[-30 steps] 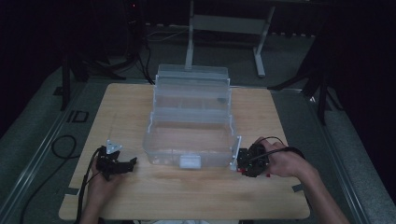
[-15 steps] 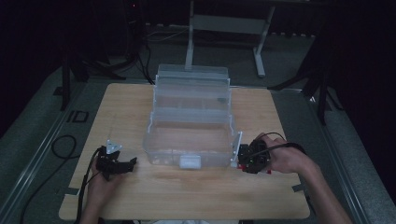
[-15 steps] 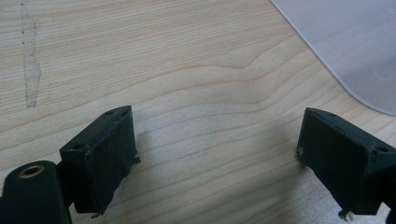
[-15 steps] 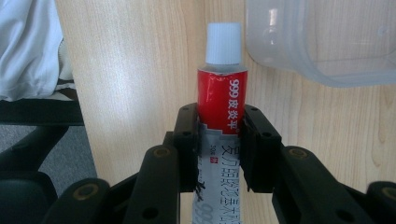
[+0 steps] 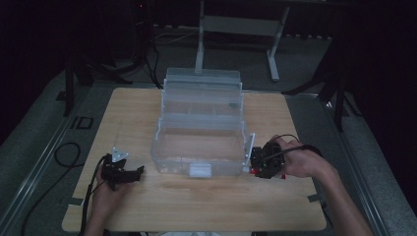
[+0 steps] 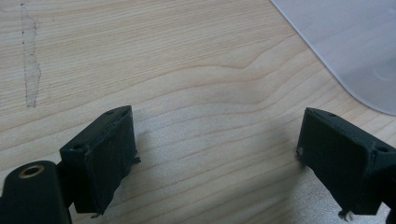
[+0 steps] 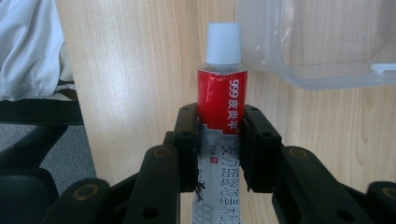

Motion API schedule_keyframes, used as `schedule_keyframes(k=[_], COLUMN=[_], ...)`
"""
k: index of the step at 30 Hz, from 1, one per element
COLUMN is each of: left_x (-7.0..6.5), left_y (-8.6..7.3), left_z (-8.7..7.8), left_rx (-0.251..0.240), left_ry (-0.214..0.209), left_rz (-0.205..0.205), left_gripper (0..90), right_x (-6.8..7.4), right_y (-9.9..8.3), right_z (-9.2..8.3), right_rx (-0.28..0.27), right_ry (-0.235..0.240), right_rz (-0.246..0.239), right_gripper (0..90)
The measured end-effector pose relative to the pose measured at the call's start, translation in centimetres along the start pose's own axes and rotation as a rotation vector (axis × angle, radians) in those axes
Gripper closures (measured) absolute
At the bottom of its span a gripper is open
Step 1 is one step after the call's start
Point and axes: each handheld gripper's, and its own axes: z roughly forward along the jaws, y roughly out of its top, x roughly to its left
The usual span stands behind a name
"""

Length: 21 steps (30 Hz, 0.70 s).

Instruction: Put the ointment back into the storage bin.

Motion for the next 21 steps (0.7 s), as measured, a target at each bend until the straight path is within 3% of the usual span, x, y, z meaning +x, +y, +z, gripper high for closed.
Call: schedule_keyframes(k=[21], left_x=[0.00], left_y=[0.01], left_z=[-0.01], left_rx=[0.001], left_ry=[-0.001], left_rz=[0.000], left_gripper=[12.0], right_x=[-0.95], right_y=[1.05], right_z=[-0.56], right_rx=[-0.005], right_ry=[0.000], right_rz=[-0.010], right_gripper=[70.2])
